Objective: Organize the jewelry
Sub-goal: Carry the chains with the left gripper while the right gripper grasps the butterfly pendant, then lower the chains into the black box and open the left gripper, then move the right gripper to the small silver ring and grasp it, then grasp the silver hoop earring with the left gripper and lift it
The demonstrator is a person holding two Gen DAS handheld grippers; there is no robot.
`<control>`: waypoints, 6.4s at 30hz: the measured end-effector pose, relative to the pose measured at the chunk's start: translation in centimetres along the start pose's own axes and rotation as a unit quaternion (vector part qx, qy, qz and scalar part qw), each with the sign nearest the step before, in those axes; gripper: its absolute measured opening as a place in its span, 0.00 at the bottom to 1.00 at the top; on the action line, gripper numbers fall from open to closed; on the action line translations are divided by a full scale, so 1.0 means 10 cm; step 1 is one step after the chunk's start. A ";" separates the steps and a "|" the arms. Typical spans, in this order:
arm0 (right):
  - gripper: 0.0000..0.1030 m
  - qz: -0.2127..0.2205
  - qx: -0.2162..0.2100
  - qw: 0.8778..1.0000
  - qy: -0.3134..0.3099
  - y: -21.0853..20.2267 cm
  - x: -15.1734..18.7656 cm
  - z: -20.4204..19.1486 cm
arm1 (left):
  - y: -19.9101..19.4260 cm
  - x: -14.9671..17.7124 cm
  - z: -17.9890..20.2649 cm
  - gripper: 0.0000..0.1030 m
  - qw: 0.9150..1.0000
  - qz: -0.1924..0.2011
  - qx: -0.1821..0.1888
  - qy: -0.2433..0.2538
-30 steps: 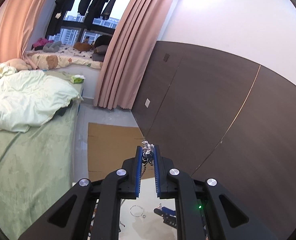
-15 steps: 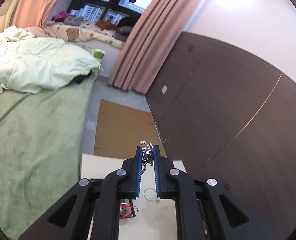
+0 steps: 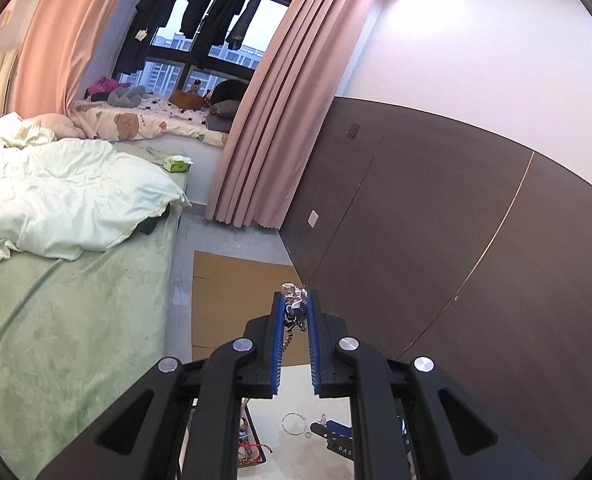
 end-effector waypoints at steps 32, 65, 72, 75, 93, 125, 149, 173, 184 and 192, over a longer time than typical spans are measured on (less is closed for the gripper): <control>0.40 0.005 0.013 1.000 0.002 -0.07 0.02 0.03 | 1.21 1.47 -0.20 0.09 0.987 -0.151 0.011 -0.058; 0.41 -0.023 -0.058 0.997 -0.035 0.48 0.23 -0.85 | 1.62 2.16 -0.98 0.64 0.966 -0.220 -0.049 -0.127; 0.69 -0.034 -0.081 0.996 -0.031 0.57 0.29 -0.98 | 1.59 2.11 -1.11 0.74 0.965 -0.213 -0.054 -0.141; 0.69 -0.019 -0.083 0.996 -0.016 0.44 0.25 -0.89 | 1.58 2.11 -1.10 0.74 0.965 -0.212 -0.054 -0.143; 0.69 0.018 -0.011 0.996 0.082 -0.31 0.15 0.08 | 1.77 2.26 -0.18 0.63 0.976 -0.216 -0.017 -0.035; 0.29 -0.128 0.164 0.978 -0.033 0.50 0.21 0.48 | 2.40 2.24 -0.03 0.27 0.962 -0.273 -0.012 0.029; 0.13 -0.049 0.153 0.987 0.020 0.01 -0.12 0.70 | 2.71 2.66 0.61 0.29 0.948 -0.304 -0.001 0.092; 0.13 0.027 0.132 0.988 0.082 -0.61 -0.28 0.96 | 3.02 3.37 0.96 0.46 0.927 -0.268 -0.106 0.240; 0.13 0.027 0.126 0.989 0.066 -0.62 -0.24 0.85 | 2.81 3.25 0.96 0.45 0.939 -0.270 -0.071 0.201; 0.13 0.032 0.116 0.991 0.053 -0.62 -0.20 0.73 | 2.47 2.95 0.86 0.45 0.954 -0.249 -0.054 0.160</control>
Point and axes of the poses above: each gripper's, at about its wrist camera, not at the fingertips, and y roughly the way its jaws point, z to its right, x to its underside, the point moved 7 cm from there along y, roughly the way its jaws point, and after that the axes turned 15 degrees about -x, right-handed, at the moved point
